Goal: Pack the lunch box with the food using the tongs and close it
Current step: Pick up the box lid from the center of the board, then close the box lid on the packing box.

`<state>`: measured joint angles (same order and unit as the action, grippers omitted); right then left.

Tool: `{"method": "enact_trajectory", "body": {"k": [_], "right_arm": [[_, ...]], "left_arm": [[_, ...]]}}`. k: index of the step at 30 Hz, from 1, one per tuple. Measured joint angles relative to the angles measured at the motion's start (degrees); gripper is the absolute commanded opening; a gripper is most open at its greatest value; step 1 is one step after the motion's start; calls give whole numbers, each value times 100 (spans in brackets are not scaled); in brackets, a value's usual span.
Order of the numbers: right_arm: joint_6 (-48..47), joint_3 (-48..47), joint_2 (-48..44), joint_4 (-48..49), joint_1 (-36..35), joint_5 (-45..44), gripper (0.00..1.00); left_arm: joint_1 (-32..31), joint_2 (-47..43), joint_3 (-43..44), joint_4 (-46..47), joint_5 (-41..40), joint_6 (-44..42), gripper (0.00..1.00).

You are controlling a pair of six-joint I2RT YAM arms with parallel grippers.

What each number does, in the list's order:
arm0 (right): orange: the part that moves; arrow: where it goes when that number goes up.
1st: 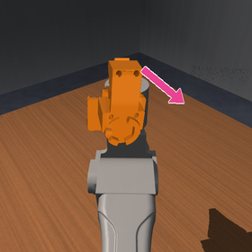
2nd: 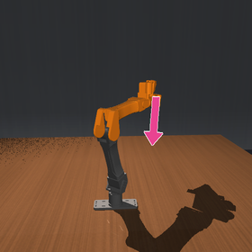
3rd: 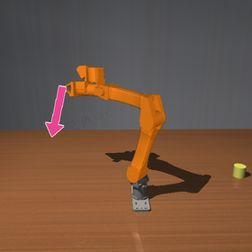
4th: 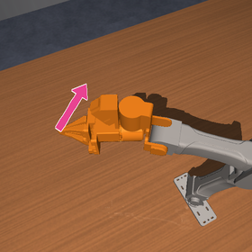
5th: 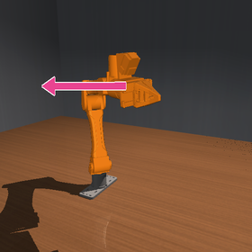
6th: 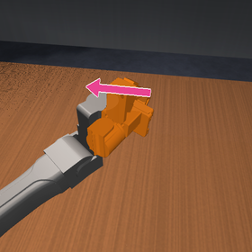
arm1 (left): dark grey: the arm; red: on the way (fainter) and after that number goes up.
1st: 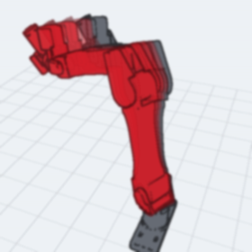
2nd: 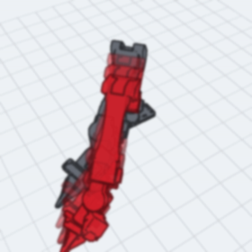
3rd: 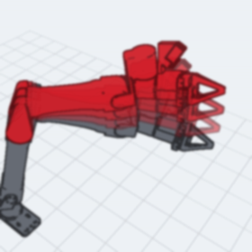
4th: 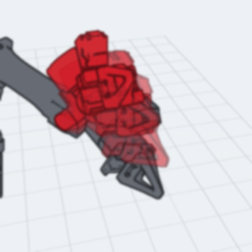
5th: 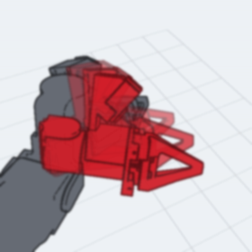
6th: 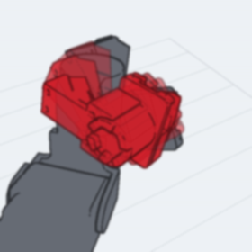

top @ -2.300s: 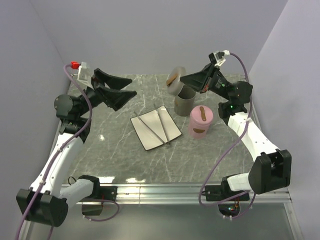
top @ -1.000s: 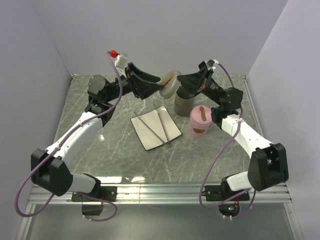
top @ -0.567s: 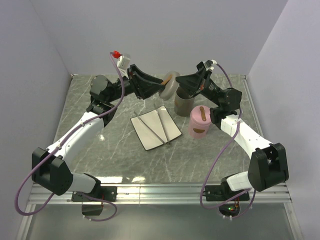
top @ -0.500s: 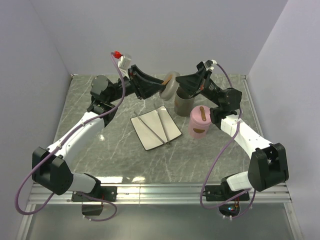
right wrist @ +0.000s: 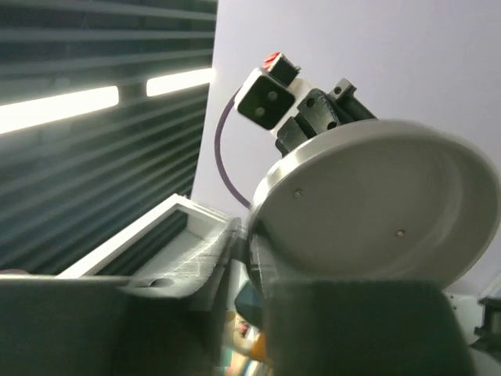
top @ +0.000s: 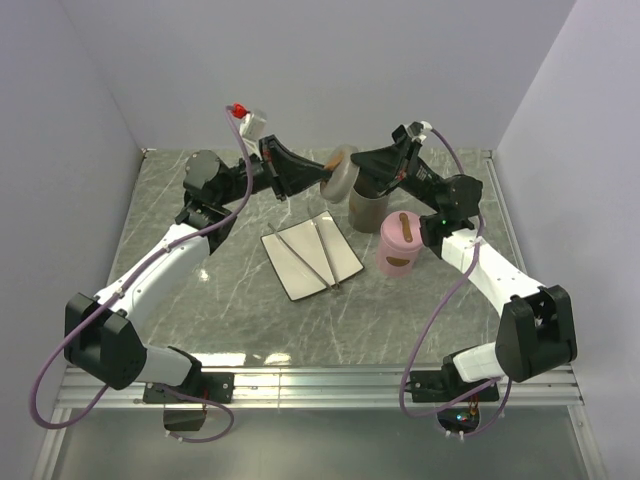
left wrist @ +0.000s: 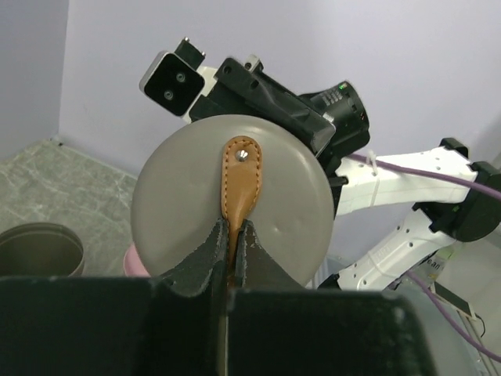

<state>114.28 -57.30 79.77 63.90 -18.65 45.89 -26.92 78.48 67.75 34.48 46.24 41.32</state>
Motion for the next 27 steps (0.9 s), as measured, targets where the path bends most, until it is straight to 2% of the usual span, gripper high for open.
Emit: {"method": "enact_trajectory", "body": {"k": [3,5,6,9,11,14,21,25,27], "right_arm": [[-85,7,0,-289,92,83,55],[-240,26,-2,-509,195,162,63],[-332,35,-2,-671,269,210,71],[-739,33,-13,-1279,544,352,87],[-1235,2,-63,-1912,767,470,92],[-2157,-343,-103,-3204,1110,623,98],[-4878,-1749,-140,-6105,2090,763,100],[-6439,-2409,-164,-7641,2424,621,100],[-7250,-2771,-166,-8395,2448,369,100]], "left_arm": [[-2,0,26,-374,-17,-181,1],[2,22,142,-741,-66,-367,1],[4,48,236,-960,-96,-470,1],[11,136,573,-1532,-254,-857,1],[13,236,861,-1950,-428,-1121,1],[13,621,1593,-2677,-717,-1517,1],[4,1967,3348,-4218,-1215,-2380,1],[-81,2769,4192,-5003,-1591,-2837,7],[-140,3110,4518,-5265,-1770,-3012,8]]}}
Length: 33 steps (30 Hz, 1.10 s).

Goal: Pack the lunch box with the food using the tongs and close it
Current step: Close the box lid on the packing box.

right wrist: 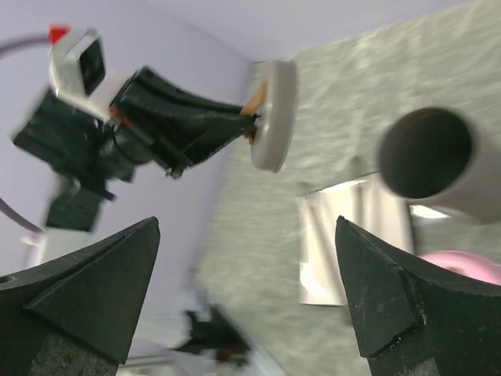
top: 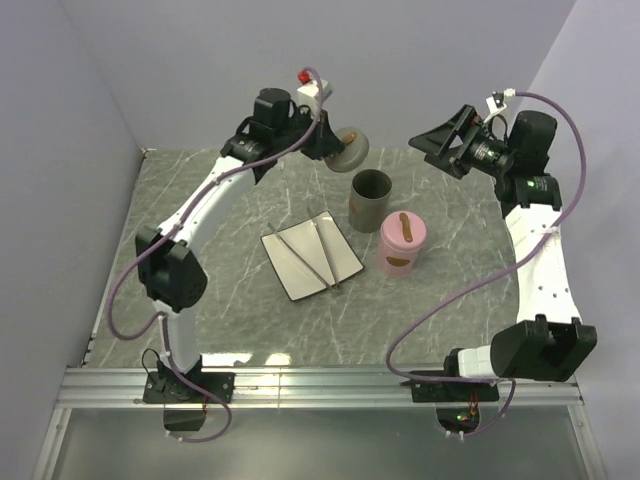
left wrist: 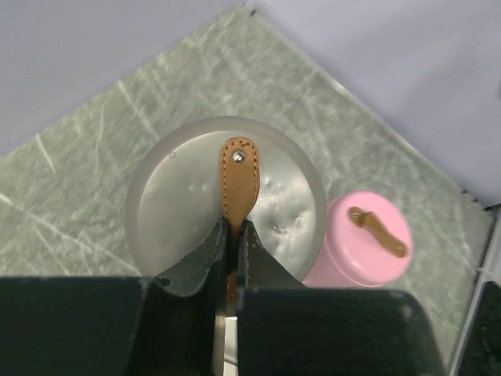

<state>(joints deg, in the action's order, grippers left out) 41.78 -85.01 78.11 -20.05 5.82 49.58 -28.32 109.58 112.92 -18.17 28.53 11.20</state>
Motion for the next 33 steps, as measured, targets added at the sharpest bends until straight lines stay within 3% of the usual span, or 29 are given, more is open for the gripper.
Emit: {"method": "enact_trajectory", "body": {"k": [7,13,24,33], "right_arm": [[-2146,-800,-240,-1665,0,-903,100],[-3110,-852,-586,-2277,-2,-1742,100],[-3738,-863,-997,-2520,0,-2599,100],[-3790,-782,-1029,-2507,0,-2669,100]], "left_arm": [[-299,990,1029,-737,-636,-540,3],[-730,1484,1460,-968,-984,-901,7],[-1045,2079,1751,-1064,-1198,-1268,6],[-1036,2293,1836,-1084,-1340,-1355,8]]}}
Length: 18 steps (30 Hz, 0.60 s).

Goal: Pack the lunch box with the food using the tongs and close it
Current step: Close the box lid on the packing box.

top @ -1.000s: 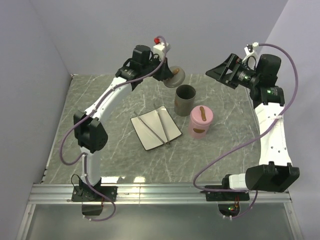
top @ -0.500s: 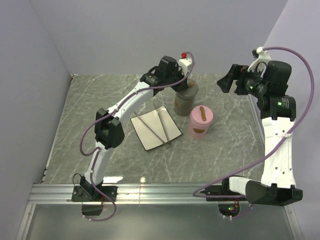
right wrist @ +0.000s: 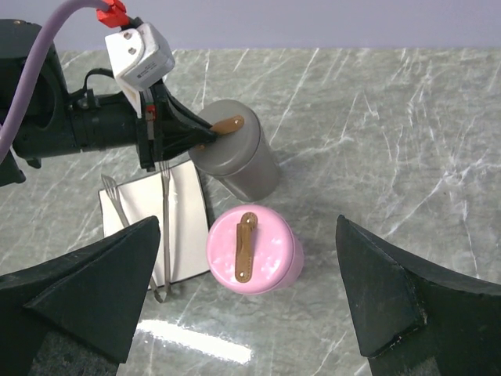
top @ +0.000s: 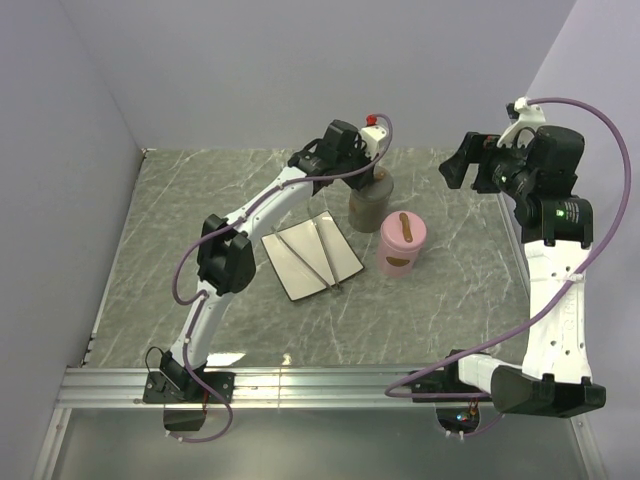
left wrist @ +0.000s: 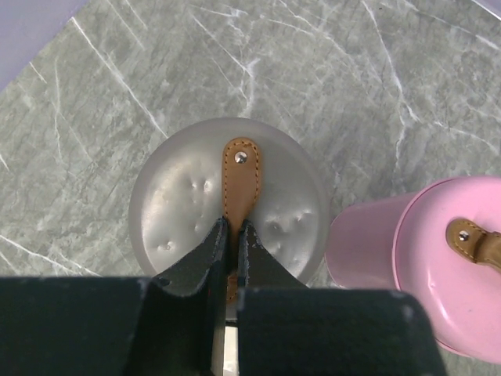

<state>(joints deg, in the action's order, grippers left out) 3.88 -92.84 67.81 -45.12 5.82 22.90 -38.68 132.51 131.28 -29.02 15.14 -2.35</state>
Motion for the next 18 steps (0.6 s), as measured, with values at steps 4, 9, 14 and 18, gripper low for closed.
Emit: {"method": "enact_trajectory", "body": {"k": [4,9,14,18], "right_arm": [[2,90,-24,0,0,7,100],[0,149,-46,-2,0,33,100],[0,240,-74,-2,0,142,100],[2,321,-70,-13,0,245,99]], "left_arm": [[-4,33,24,7,7,-2,12],[-4,50,35,4,11,-4,18],[-4,52,35,4,13,-7,25],[-15,52,35,4,11,-33,35]]}}
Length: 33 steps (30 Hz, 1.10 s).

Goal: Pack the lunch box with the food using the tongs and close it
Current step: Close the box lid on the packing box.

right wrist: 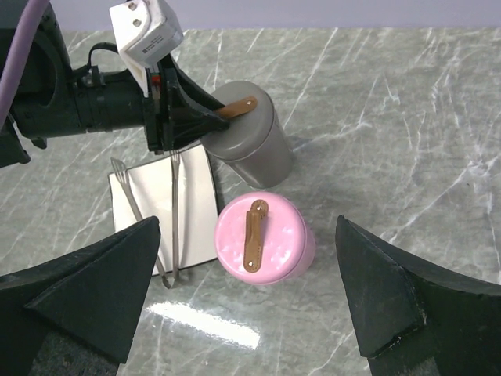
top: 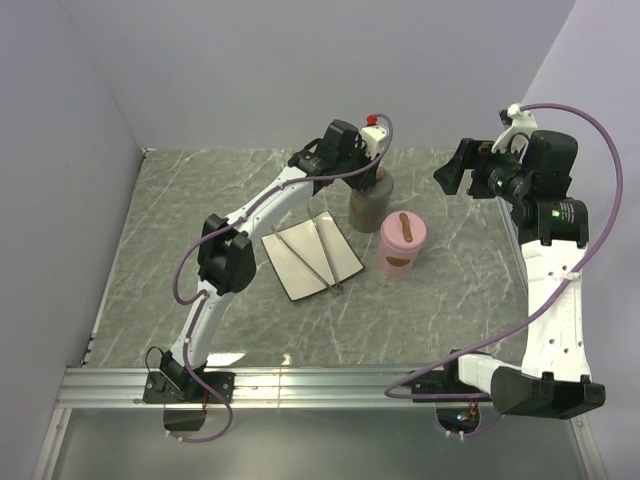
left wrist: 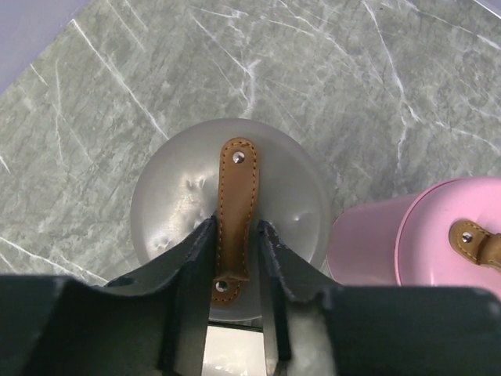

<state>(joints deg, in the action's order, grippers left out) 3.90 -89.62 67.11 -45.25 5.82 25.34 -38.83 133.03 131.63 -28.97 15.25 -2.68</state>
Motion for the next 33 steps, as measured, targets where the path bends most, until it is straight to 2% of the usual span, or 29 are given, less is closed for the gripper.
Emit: {"method": "enact_trajectory", "body": {"k": [7,15,33], "right_arm": [[2,2,83,4,0,109,98],[2,7,85,7,0,142,98],[0,9,101,7,0,219,96]], "left_arm": [[-33,0,11,0,-4,4,38],[-52,-2,11,0,7,15,52],[-90,-68,7,-2,31,22,49]]}}
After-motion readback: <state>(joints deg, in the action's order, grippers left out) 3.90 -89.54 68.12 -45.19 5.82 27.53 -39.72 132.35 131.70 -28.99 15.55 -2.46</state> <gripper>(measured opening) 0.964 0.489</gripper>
